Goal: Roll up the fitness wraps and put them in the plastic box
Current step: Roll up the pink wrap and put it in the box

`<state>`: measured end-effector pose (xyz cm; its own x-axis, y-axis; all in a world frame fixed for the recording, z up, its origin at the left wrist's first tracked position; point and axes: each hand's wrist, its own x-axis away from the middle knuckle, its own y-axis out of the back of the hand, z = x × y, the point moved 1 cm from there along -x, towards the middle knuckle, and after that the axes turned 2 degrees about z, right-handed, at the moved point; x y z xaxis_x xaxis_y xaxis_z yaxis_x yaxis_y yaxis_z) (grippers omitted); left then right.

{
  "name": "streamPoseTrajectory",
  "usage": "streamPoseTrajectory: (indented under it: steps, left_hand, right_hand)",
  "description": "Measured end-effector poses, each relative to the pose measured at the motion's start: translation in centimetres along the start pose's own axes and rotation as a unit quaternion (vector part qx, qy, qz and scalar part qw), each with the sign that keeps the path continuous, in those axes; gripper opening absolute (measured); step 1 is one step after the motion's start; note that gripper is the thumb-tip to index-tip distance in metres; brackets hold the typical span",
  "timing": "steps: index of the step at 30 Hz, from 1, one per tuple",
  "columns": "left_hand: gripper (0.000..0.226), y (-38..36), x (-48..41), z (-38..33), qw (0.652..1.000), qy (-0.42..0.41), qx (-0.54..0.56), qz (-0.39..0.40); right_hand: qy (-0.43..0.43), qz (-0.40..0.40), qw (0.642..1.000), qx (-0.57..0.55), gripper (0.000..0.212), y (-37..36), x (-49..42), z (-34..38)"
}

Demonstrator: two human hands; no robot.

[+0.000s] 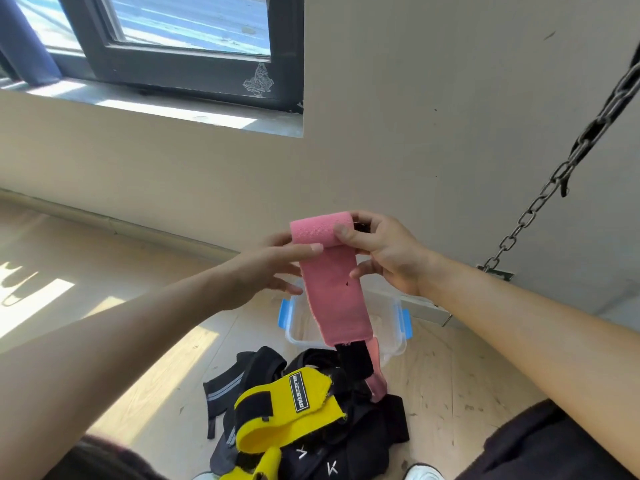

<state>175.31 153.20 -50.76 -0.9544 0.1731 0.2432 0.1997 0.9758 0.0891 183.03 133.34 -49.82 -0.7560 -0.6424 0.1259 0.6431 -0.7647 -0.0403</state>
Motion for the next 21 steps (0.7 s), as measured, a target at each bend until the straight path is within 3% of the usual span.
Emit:
streamPoseTrajectory:
  steps: [3, 7, 14, 17, 21]
  left_hand:
    - [0.061, -0.3, 0.1, -0.1, 0.998, 0.040, 0.031, 0.032]
    - [0.066, -0.4, -0.2, -0.6, 0.997, 0.047, 0.030, -0.047]
    - [0.035, 0.1, 0.1, -1.4, 0.997, 0.000, -0.017, -0.073]
    - [0.038, 0.4, 0.3, -1.6, 0.997, -0.015, -0.029, -0.064]
    - [0.032, 0.1, 0.4, -1.6, 0.994, -0.059, -0.038, -0.080]
  right_hand:
    - [0.022, -0.011, 1.000, -0.015, 0.022, 0.0, 0.0, -0.1]
    - [0.041, -0.008, 0.999, -0.019, 0.027, 0.0, -0.2, -0.2]
    - [0.008, 0.021, 1.000, -0.019, 0.043, 0.0, -0.2, 0.1]
    - [-0.024, 0.036, 0.999, 0.023, 0.036, 0.1, 0.0, 0.6]
    - [-0.072, 0.046, 0.993, 0.079, 0.061, -0.4, 0.5, 0.4]
